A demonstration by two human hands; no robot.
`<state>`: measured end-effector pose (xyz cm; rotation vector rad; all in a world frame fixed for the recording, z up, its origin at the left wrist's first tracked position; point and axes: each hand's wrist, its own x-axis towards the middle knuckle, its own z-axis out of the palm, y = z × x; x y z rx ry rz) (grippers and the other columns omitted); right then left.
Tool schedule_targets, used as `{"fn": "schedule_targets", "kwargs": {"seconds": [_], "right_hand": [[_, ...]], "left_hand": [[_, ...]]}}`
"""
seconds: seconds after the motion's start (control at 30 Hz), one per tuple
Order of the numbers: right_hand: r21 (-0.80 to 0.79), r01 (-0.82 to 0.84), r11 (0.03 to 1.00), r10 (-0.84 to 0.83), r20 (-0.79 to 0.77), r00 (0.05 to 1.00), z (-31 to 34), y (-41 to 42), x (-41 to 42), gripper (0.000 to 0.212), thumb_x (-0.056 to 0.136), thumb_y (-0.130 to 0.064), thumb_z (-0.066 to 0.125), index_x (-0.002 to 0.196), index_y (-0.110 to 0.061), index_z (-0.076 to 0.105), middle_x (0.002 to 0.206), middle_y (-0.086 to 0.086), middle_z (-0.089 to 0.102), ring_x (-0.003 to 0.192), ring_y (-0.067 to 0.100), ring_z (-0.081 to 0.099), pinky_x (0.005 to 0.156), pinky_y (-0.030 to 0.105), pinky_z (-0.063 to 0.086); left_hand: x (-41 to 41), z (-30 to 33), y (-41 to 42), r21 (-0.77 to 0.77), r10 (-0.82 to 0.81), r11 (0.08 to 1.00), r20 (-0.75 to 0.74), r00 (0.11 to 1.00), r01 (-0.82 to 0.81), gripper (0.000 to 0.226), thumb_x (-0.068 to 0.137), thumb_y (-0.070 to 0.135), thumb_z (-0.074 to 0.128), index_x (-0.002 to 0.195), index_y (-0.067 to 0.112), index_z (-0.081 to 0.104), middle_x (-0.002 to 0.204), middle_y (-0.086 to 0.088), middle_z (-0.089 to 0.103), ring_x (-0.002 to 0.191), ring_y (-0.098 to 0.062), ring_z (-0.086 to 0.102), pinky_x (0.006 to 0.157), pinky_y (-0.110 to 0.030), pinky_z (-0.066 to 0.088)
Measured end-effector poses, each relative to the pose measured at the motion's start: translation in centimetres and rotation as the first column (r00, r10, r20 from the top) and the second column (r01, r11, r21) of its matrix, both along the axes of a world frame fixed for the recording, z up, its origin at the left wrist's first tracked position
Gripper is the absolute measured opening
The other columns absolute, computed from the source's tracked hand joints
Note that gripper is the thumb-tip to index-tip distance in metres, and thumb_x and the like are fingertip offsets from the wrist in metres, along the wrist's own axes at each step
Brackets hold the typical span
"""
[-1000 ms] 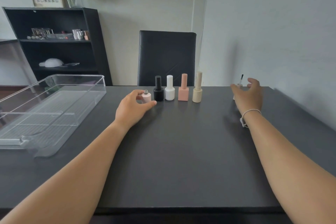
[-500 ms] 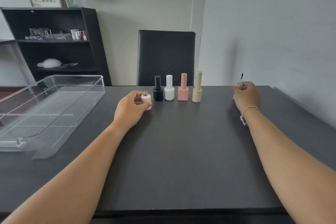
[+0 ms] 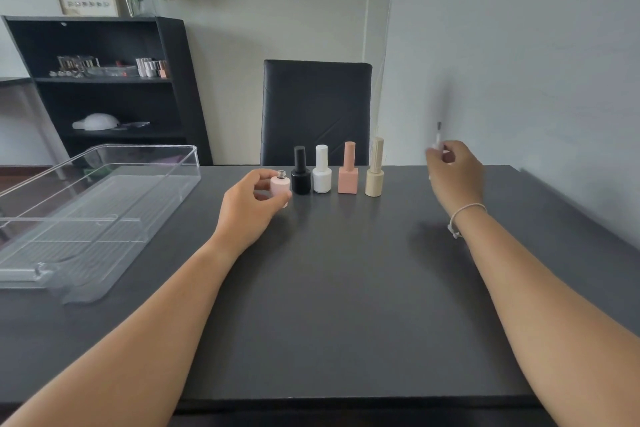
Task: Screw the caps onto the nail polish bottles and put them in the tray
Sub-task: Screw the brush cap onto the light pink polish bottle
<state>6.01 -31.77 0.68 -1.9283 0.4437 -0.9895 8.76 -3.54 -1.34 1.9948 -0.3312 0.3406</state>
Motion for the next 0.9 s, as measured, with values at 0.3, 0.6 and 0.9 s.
{"fn": "schedule_targets", "kwargs": {"seconds": [0.3, 0.6, 0.9], "right_hand": [[-0.160, -0.586, 0.794, 0.555, -0.200, 0.807, 1.0, 7.2, -1.7, 0.025, 0.093, -0.029, 0.049, 0.111, -0.024, 0.065, 0.088, -0.013, 0.063, 0.066, -0.011, 0.049, 0.065, 0.007, 0.037], [-0.167, -0.659, 0.733, 0.624, -0.220, 0.750, 1.0, 8.3, -2.1, 0.012, 0.080, -0.023, 0.067, 0.090, -0.017, 0.065, 0.078, -0.001, 0.058, 0.063, 0.002, 0.045, 0.061, 0.004, 0.037], [-0.145, -0.662, 0.736, 0.632, -0.206, 0.747, 0.8, 8.2, -2.0, 0.011, 0.080, -0.022, 0.068, 0.088, -0.015, 0.064, 0.078, -0.008, 0.060, 0.069, -0.002, 0.052, 0.069, 0.009, 0.040]], "left_hand": [[-0.8, 0.3, 0.0, -0.008, -0.048, 0.999, 0.075, 0.996, 0.049, 0.026, 0.077, 0.017, 0.070, 0.097, 0.030, 0.058, 0.091, 0.014, 0.059, 0.074, -0.005, 0.059, 0.066, -0.012, 0.042], [-0.7, 0.1, -0.2, 0.091, -0.103, 0.992, 0.152, 0.983, 0.090, 0.027, 0.076, 0.011, 0.070, 0.096, 0.027, 0.060, 0.094, 0.017, 0.052, 0.085, 0.001, 0.052, 0.074, -0.008, 0.038], [-0.5, -0.1, -0.2, 0.110, -0.114, 0.989, 0.165, 0.980, 0.097, 0.028, 0.076, 0.012, 0.070, 0.098, 0.027, 0.062, 0.098, 0.011, 0.053, 0.089, 0.001, 0.052, 0.076, -0.010, 0.038]]}}
